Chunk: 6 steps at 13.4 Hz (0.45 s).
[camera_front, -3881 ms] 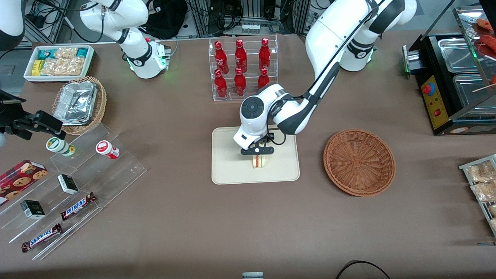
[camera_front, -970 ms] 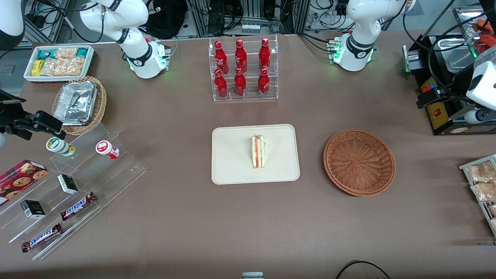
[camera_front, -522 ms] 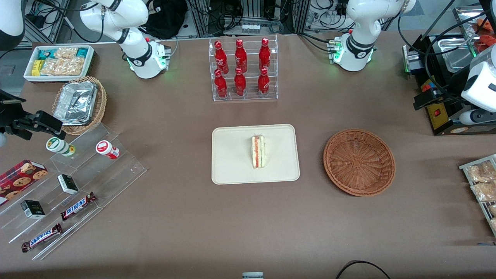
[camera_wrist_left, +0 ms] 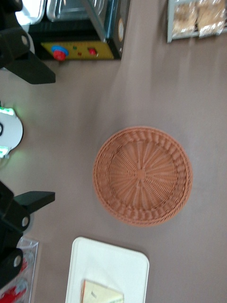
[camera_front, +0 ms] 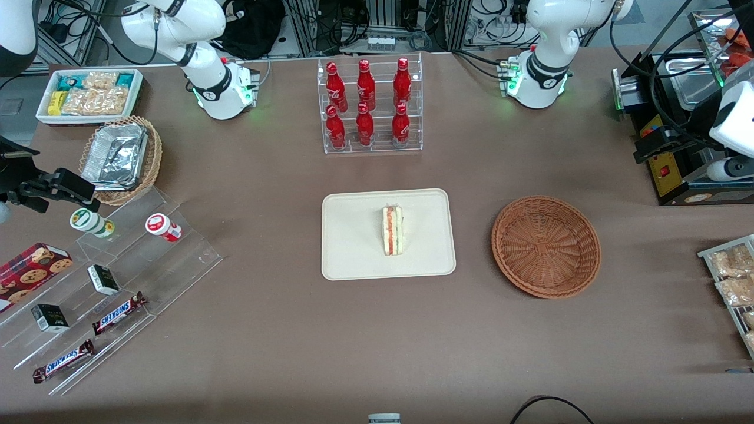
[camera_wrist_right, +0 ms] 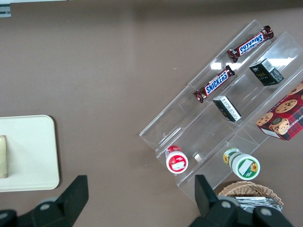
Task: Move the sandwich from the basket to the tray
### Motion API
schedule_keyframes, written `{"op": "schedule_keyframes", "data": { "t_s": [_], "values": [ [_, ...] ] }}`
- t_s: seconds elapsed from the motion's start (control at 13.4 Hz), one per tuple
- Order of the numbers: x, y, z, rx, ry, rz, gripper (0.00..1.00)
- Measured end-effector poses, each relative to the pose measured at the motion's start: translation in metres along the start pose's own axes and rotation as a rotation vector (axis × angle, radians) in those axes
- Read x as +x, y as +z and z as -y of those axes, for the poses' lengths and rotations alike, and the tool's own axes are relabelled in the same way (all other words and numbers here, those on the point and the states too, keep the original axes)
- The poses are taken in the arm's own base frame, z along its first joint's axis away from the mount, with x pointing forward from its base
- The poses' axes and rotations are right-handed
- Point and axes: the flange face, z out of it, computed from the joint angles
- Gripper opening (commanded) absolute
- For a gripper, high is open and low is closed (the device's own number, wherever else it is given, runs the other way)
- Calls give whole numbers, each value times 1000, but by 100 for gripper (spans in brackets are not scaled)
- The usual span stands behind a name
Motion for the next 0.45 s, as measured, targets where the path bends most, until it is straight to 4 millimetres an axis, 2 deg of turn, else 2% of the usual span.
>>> {"op": "schedule_keyframes", "data": {
  "t_s": [0.22,0.45],
  "values": [
    [0,-4,5,16,96,-12,100],
    [-1,-8,1,6,133,-23,100]
  ]
}}
